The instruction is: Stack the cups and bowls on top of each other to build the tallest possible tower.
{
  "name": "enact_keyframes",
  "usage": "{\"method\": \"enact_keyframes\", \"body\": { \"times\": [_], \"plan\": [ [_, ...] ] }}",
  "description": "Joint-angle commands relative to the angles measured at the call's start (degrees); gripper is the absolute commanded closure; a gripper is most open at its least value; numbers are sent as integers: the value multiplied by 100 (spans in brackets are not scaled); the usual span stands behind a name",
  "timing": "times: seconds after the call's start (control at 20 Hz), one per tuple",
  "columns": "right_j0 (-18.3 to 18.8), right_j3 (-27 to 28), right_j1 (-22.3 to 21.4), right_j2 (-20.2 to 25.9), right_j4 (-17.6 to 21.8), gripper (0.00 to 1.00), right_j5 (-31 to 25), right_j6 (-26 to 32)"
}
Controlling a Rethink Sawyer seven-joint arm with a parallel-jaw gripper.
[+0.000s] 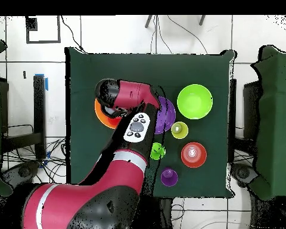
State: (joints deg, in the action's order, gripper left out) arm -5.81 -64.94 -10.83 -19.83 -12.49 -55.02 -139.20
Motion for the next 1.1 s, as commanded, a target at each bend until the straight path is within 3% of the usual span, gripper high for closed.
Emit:
{"method": "enact_keyframes", "body": {
  "times": [0.05,1.1],
  "plan": [
    [96,155,34,478,200,0,50,-126],
    [64,36,-280,463,213,0,508,-196]
  ]
}}
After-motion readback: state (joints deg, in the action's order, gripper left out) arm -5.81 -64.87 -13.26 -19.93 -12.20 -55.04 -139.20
